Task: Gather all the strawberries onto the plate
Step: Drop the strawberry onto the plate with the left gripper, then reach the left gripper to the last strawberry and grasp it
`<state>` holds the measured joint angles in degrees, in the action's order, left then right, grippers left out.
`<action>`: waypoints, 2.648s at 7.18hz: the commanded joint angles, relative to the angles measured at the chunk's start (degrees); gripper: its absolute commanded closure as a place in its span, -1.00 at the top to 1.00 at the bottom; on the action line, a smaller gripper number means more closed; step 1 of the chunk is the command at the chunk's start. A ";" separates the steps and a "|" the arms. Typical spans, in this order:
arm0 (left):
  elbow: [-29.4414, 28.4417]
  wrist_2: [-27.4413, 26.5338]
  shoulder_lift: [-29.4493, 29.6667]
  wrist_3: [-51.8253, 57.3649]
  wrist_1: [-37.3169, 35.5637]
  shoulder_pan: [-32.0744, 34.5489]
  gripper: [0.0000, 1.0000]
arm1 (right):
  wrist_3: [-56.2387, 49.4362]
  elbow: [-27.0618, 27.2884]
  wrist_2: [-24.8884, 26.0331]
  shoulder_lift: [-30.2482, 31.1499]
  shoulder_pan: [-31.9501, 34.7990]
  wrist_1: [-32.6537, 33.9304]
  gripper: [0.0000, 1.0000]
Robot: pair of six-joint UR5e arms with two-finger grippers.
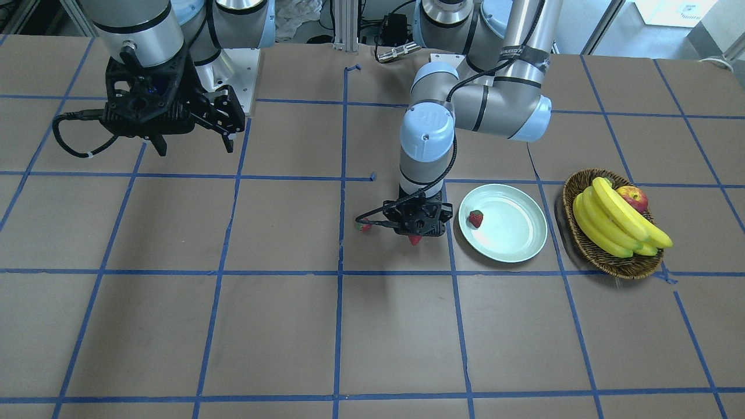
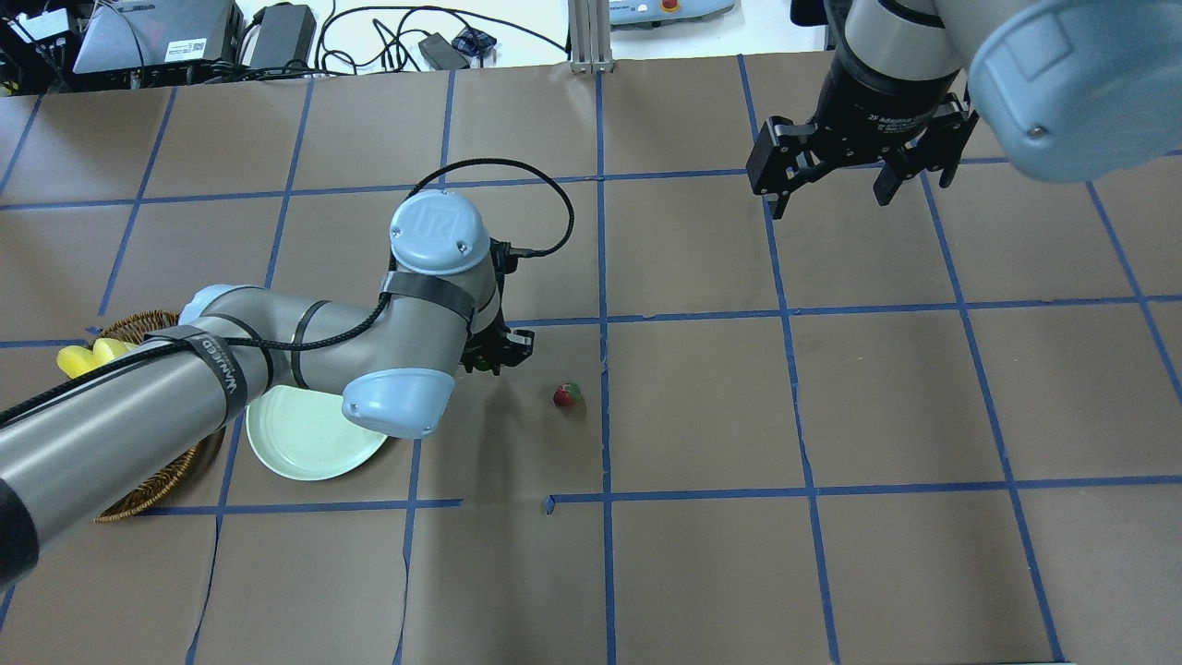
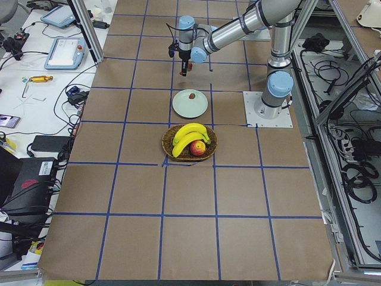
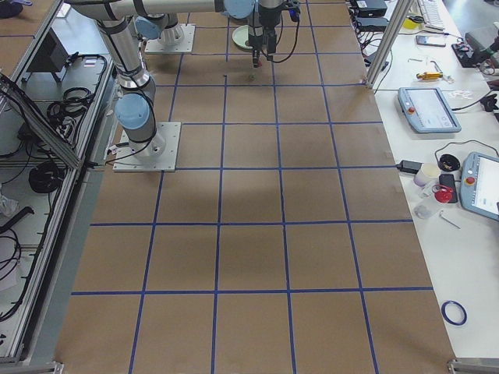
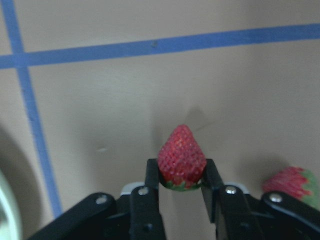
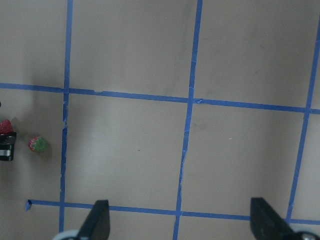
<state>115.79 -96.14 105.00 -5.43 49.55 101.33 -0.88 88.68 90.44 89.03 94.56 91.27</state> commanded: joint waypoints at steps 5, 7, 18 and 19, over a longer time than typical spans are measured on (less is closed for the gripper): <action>11.20 -2.65 -7.01 31.71 1.01 -23.80 -0.75 | 0.00 0.00 0.00 -0.09 0.01 0.04 1.00; 12.54 -2.03 -5.95 31.53 -0.15 -23.73 0.65 | 0.00 0.00 0.00 0.00 0.01 0.04 1.00; -3.29 7.11 6.78 -16.43 -2.78 8.69 0.88 | 0.00 0.09 0.00 0.00 0.01 -0.04 1.00; -3.29 7.02 7.49 -16.98 -3.66 9.57 0.88 | 0.09 0.00 0.00 0.00 0.01 -0.04 1.00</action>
<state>112.55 -89.14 111.06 -20.75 47.38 109.58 -0.86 88.72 90.44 89.03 94.57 91.23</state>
